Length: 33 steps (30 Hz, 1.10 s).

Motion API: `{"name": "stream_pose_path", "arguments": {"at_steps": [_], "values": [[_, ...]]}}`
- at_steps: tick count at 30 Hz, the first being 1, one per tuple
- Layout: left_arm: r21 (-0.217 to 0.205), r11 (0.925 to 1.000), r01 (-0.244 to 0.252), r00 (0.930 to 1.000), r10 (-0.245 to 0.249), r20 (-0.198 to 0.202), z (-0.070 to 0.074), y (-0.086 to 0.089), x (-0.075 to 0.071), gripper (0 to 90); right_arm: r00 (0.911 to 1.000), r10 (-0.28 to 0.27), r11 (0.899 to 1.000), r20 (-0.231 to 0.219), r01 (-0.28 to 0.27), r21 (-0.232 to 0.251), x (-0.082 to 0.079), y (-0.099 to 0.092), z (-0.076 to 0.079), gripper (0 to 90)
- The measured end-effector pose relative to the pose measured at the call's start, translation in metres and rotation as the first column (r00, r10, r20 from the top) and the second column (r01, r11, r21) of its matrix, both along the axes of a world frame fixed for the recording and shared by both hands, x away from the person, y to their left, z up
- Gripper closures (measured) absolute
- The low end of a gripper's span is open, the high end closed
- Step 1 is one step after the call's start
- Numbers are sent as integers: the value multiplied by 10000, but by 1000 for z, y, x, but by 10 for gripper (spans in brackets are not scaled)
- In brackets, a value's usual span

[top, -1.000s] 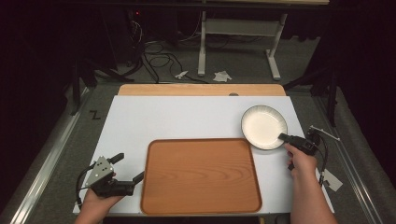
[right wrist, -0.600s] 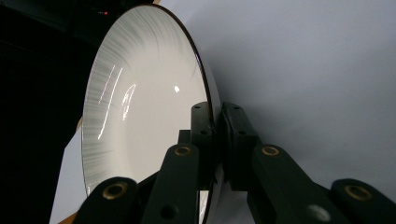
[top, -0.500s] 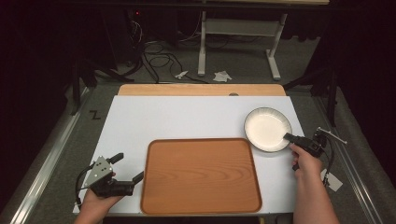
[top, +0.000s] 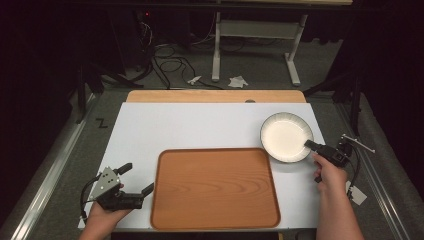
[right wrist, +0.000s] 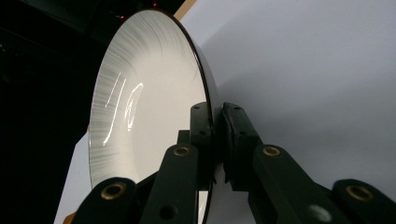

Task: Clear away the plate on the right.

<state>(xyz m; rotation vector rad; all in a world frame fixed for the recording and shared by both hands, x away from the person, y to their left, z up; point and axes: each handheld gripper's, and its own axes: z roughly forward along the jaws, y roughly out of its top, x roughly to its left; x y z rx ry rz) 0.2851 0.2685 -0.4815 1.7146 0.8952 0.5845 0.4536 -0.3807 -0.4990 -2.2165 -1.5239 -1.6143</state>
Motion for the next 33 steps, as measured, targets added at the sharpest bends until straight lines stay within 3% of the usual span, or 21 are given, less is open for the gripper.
{"name": "stream_pose_path", "arguments": {"at_steps": [7,17,24,33], "values": [[-18,9999,159,9999,-159,15,1,-3,4,6,9972,669,9977,329,-667,-67,-4,14,12,852],[-63,9996,269,9996,-268,73,2,-6,7,6,9843,1602,9871,736,-1602,-67,-10,39,26,853],[-100,9996,269,9996,-268,81,2,-6,7,6,9738,2133,9770,794,-2127,-158,-10,53,29,853],[-100,9996,262,9996,-261,85,2,-6,7,6,9526,2948,9556,749,-2938,-242,-11,77,32,853]]}}
